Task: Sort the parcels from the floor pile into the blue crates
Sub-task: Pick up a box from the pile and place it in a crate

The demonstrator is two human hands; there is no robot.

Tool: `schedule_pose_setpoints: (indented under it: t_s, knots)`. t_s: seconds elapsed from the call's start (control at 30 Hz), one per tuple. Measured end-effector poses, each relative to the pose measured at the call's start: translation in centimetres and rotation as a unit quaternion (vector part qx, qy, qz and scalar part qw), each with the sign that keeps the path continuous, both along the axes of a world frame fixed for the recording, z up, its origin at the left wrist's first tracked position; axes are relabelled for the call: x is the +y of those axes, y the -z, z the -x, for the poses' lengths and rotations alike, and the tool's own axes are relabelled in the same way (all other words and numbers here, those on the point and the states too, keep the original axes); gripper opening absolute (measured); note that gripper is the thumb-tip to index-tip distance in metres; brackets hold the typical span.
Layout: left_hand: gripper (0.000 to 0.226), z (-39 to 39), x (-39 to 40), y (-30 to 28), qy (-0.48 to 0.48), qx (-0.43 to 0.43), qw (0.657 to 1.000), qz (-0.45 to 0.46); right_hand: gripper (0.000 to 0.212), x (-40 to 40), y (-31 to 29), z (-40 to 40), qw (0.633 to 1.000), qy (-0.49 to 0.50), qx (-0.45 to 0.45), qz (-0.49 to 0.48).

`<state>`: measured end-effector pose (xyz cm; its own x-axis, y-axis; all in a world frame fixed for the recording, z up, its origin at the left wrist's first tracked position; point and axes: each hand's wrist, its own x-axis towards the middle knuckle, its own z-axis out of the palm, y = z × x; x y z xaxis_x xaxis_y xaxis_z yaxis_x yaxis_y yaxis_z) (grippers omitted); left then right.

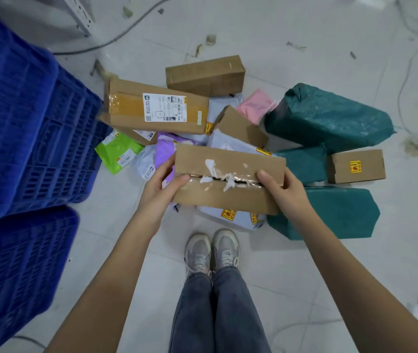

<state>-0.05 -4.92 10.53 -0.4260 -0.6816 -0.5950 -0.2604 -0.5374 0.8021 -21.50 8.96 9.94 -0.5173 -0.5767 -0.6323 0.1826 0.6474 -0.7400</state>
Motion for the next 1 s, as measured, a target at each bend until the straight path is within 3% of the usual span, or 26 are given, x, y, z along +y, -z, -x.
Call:
schedule_pose_setpoints:
  t_s: [0.17, 0.23, 0.33, 0.43, 0.6, 0.83, 0.93, 1.0]
  knots:
    - [0.086, -0.4, -1.7, -2.2, 0.121, 0.022, 0.992, 0.012, 0.046, -2.6, -1.9, 0.9, 0.988, -0.025, -0.045, -0.145]
    - [0.090, -0.8, -2.2, -3.3, 0.158, -0.007, 0.987, 0.038, 0.057, -3.5, -2.9, 1.4, 0.979, -0.028, -0.063, -0.192]
    - [0.059, -1.2, -3.0, -4.7, 0.101, -0.067, 0.990, 0.070, 0.068, -4.5, -4.3, 2.0, 0.974, -0.014, -0.167, -0.150]
    - [0.032, -1.9, -3.8, -6.3, 0.048, -0.086, 0.994, 0.049, 0.067, -6.0, -6.0, 1.7, 0.968, -0.069, -0.233, -0.065]
    - [0.014, -3.6, -5.0, -9.6, -0.008, -0.097, 0.994, 0.041, 0.076, -8.4, -9.0, 0.0, 0.968, -0.197, -0.145, -0.052]
    - [0.067, -6.4, -6.3, -18.4, -0.162, -0.097, 0.982, 0.002, 0.056, -11.6, -17.0, -4.6, 0.979, -0.062, -0.194, 0.001]
    - [0.102, -6.3, -5.1, -22.4, -0.183, -0.057, 0.980, -0.059, 0.064, -12.1, -20.7, -8.5, 0.968, -0.015, -0.250, 0.018]
    - [0.104, -6.1, -4.4, -24.6, -0.196, 0.003, 0.978, -0.076, 0.073, -12.3, -23.1, -11.1, 0.958, -0.008, -0.285, 0.031]
